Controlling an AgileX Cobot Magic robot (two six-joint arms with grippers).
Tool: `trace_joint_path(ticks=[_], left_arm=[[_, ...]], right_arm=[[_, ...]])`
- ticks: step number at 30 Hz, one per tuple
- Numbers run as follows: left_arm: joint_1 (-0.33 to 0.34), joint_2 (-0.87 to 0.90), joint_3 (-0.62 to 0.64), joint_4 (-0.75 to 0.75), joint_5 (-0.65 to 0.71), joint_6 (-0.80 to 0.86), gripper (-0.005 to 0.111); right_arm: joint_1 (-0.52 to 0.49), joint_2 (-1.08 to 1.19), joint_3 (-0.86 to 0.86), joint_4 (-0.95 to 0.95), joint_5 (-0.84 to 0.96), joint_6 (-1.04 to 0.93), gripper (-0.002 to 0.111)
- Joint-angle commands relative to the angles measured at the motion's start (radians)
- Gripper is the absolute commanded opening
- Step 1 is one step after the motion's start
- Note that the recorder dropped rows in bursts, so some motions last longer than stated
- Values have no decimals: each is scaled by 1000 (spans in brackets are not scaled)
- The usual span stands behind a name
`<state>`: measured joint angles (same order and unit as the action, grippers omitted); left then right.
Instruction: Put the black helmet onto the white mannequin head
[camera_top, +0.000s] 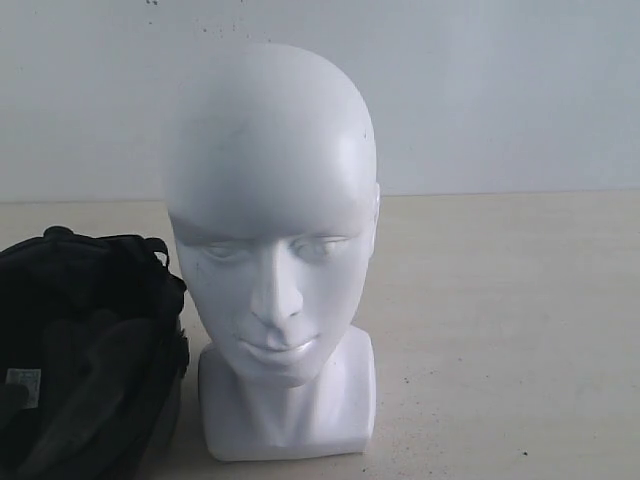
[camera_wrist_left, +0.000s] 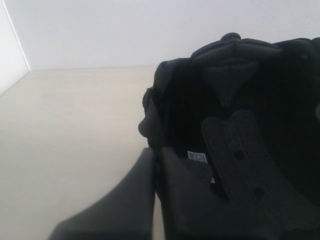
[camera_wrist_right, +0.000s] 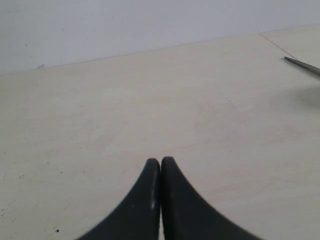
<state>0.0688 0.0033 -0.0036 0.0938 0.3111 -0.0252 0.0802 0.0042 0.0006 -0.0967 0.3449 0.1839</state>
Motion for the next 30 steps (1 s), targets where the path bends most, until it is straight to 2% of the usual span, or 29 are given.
trace_joint_path(ticks=[1,8,12,14,20,24,26,28,30], left_arm=[[3,-3,4,0,-4,-12,4],[3,-3,4,3,0,-8,4],[3,-3,-9,-3,62,-33,4],[3,-3,-70,-9,102,-70,4],[3,-3,-353,-14,242,-227,4],[3,-3,-472,-61,367,-234,4],[3,-3,-489,-68,332,-234,4],[3,-3,-491,-73,238,-245,4],[3,-3,-491,-155,163,-305,4]], right_arm=[[0,-4,-1,-3,-2,-4,0],[0,-4,-1,-3,-2,-4,0],[0,-4,-1,-3,-2,-4,0],[0,-4,-1,-3,-2,-4,0],[0,-4,-1,-3,-2,-4,0],[0,-4,-1,-3,-2,-4,0],[0,-4,-1,-3,-2,-4,0],[0,-4,-1,-3,-2,-4,0],[0,-4,-1,-3,-2,-4,0]])
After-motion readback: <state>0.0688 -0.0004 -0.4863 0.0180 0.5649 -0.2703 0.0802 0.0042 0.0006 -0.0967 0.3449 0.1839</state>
